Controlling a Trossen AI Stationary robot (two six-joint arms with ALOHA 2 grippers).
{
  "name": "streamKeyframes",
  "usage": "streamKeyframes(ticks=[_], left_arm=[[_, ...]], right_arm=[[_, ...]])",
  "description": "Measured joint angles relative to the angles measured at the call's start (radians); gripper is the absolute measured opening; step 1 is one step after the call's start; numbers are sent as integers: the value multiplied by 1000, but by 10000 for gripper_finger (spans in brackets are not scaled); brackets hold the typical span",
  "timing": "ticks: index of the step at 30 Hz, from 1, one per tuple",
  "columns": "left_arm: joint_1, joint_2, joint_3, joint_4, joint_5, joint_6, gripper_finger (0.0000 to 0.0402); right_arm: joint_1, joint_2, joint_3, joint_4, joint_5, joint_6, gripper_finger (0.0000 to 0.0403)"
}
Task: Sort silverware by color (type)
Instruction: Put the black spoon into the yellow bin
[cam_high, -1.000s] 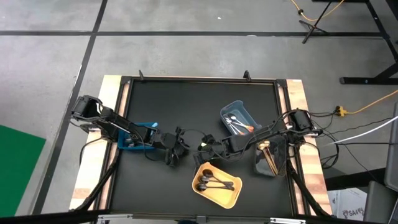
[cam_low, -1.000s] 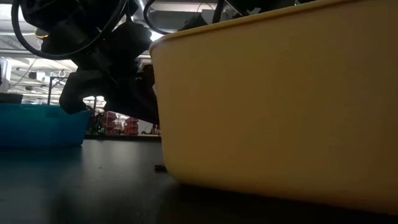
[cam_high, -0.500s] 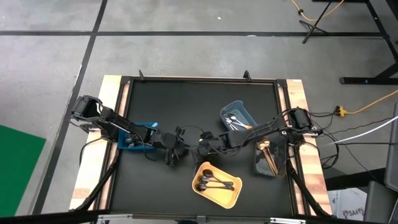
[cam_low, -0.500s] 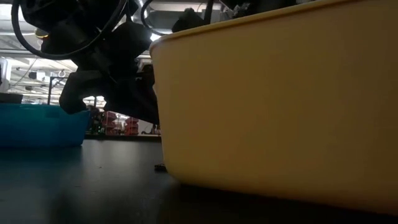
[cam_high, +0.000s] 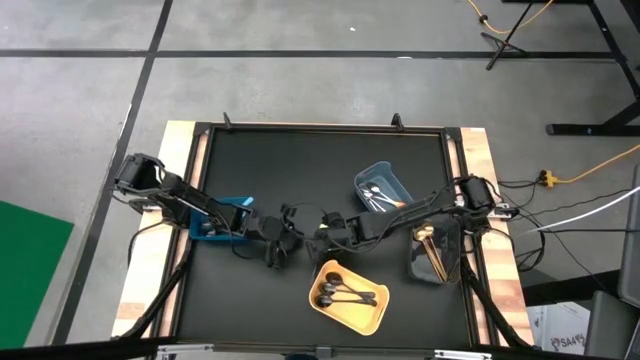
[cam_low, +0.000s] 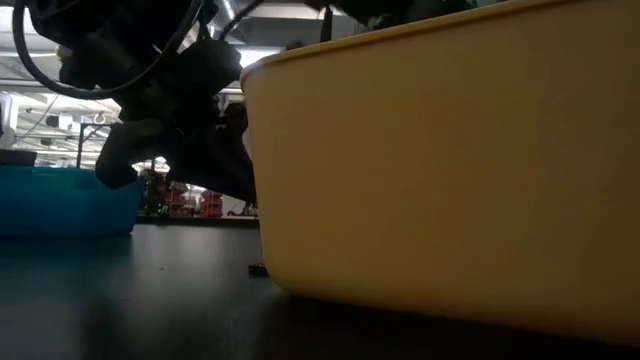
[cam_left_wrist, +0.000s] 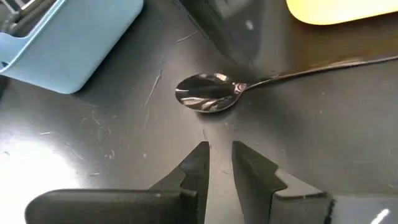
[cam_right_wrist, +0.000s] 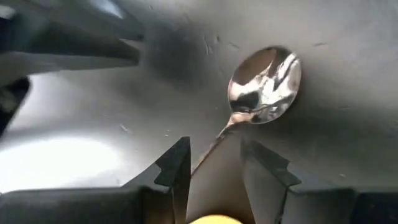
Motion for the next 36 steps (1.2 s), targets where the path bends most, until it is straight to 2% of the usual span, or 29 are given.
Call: streamKeyframes(ticks=[17,36], left_arm=[[-89,-121,-1,-97,-17,-50,63],[-88,-129,0,-103,-17,-49,63]], right_arm=[[0,69,0,56,4,5,127],[0,101,3,53,5,33,126]])
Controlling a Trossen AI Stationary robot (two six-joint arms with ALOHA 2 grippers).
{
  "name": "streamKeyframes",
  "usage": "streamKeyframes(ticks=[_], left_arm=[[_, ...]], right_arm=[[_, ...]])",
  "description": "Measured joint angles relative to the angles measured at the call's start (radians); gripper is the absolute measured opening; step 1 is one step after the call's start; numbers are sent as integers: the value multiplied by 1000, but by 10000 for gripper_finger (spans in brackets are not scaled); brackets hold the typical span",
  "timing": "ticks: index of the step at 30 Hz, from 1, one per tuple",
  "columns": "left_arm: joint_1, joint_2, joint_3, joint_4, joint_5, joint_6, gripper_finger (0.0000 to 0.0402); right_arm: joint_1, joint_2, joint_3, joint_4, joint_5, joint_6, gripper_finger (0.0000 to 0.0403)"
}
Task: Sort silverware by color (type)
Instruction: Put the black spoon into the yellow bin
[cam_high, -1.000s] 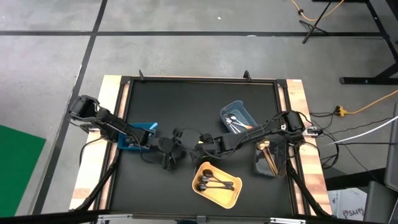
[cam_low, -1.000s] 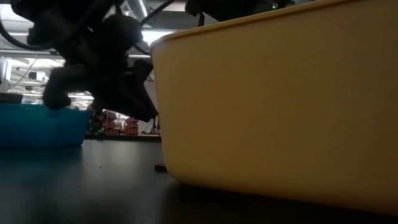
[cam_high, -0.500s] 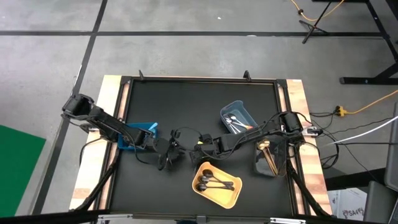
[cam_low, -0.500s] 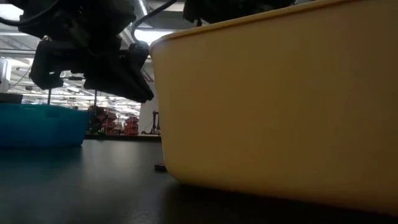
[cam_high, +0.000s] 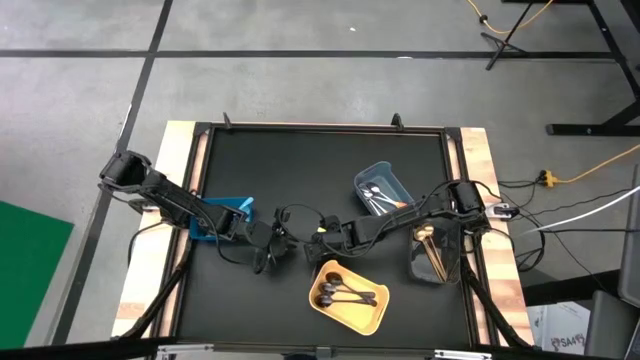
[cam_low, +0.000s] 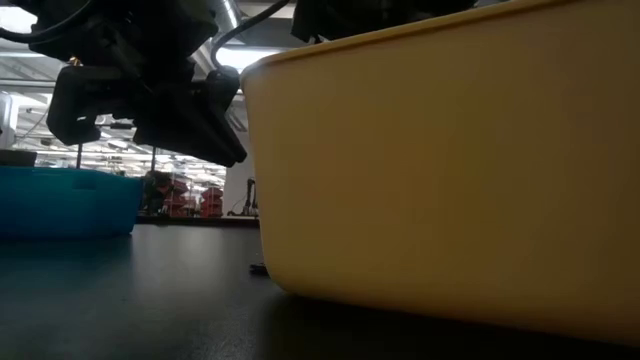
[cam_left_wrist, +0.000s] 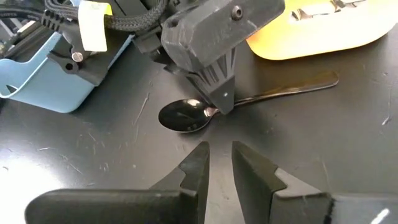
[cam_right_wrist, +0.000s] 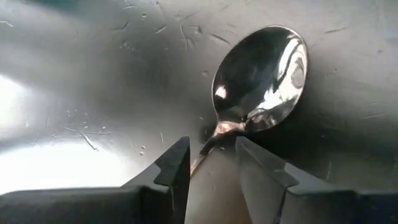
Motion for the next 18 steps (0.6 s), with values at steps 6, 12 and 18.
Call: streamKeyframes(ticks=[6,12,18], left_arm=[[0,0,0,-3,0,0,63],[0,-3,0,-3,0,0,63],[0,-3,0,-3,-1,0,63]], right_arm=[[0,0,2,-9,14,0,126],[-5,1,4,-44,28,6,126],[-26,2,4,-59,17,2,126]])
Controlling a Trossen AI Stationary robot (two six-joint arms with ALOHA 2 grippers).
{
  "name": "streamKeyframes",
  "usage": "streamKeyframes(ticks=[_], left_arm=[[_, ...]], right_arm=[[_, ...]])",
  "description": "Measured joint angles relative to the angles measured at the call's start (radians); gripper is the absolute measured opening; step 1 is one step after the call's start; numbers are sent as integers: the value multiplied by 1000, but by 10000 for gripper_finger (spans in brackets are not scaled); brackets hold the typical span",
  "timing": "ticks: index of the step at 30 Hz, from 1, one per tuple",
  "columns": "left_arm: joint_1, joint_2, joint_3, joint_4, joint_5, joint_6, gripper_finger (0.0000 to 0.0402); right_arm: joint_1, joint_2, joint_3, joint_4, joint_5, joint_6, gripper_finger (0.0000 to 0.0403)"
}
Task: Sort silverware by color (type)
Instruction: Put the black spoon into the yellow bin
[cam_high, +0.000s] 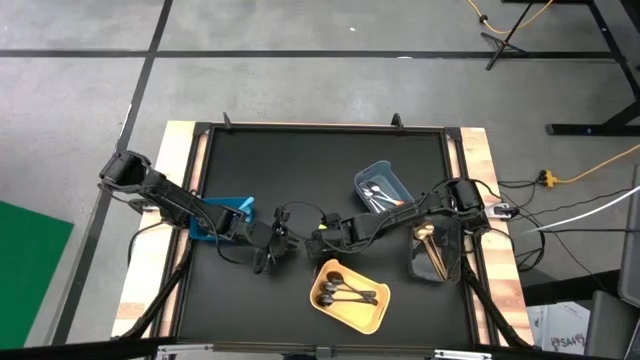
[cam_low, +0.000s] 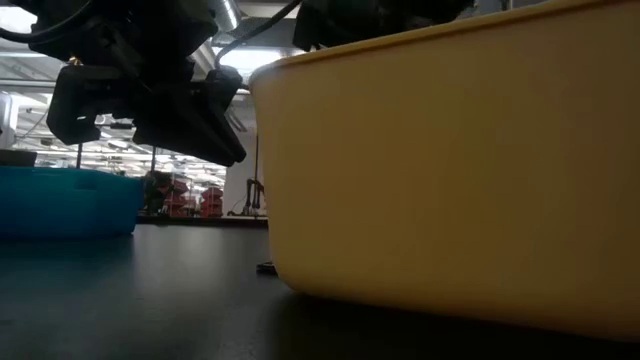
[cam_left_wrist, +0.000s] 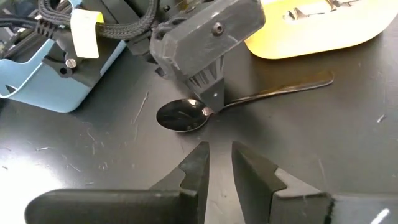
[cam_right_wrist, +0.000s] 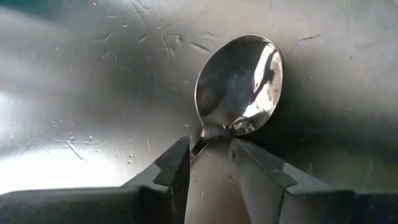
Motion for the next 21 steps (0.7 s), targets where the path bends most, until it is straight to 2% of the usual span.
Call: streamKeyframes(ticks=[11,17,21], left_arm=[[0,-74,0,0,0,0,63],[0,-133,0,-11,0,0,63],[-1,-167,0,-44,-2,0,63]], right_arm=[[-26,2,13,-26,-12,-26,126],[-38,8,51,-76,64,-66,126],[-65,8,56,-89,78,-91,127]])
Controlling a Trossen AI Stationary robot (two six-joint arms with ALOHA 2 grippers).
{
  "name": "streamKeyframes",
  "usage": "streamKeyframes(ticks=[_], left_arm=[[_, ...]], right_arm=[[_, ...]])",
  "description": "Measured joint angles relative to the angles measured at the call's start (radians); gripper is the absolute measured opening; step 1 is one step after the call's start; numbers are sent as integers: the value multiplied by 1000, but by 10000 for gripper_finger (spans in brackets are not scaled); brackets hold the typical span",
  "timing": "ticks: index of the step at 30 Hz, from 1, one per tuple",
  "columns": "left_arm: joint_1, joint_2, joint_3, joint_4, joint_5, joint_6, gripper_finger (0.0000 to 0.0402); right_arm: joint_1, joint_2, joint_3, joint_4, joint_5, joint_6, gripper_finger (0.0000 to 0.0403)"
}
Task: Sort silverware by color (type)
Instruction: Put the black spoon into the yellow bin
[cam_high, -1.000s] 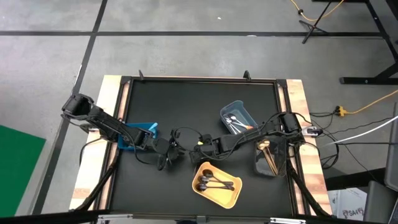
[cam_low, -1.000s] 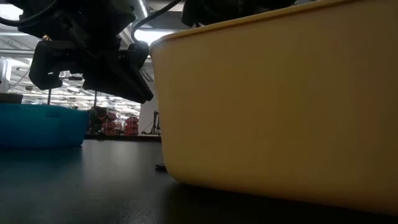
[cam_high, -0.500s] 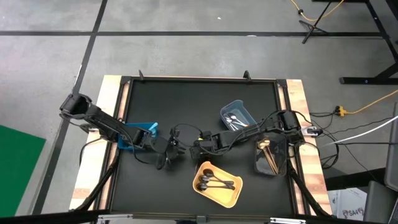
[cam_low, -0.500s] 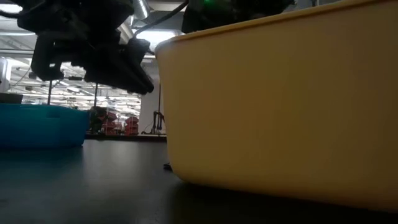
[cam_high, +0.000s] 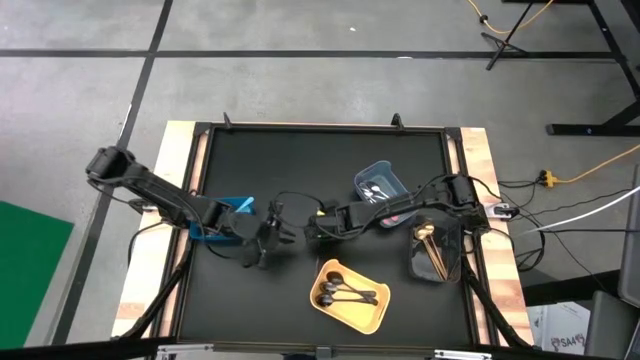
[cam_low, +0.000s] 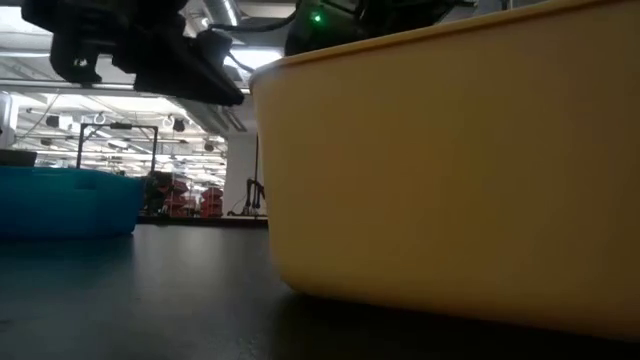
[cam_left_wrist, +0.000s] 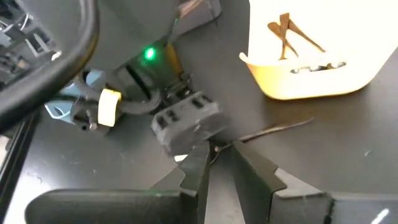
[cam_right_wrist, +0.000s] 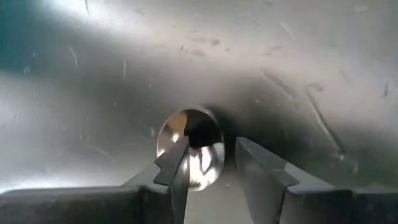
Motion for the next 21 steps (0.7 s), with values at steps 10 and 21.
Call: streamKeyframes(ticks=[10,21], left_arm=[[-22,-46,0,-100,3,-52,63],[-62,-46,0,-114,3,-54,63]], right_arm=[[30,0,79,-62,28,-28,127],[100,-3,224,-179,117,-15,127]])
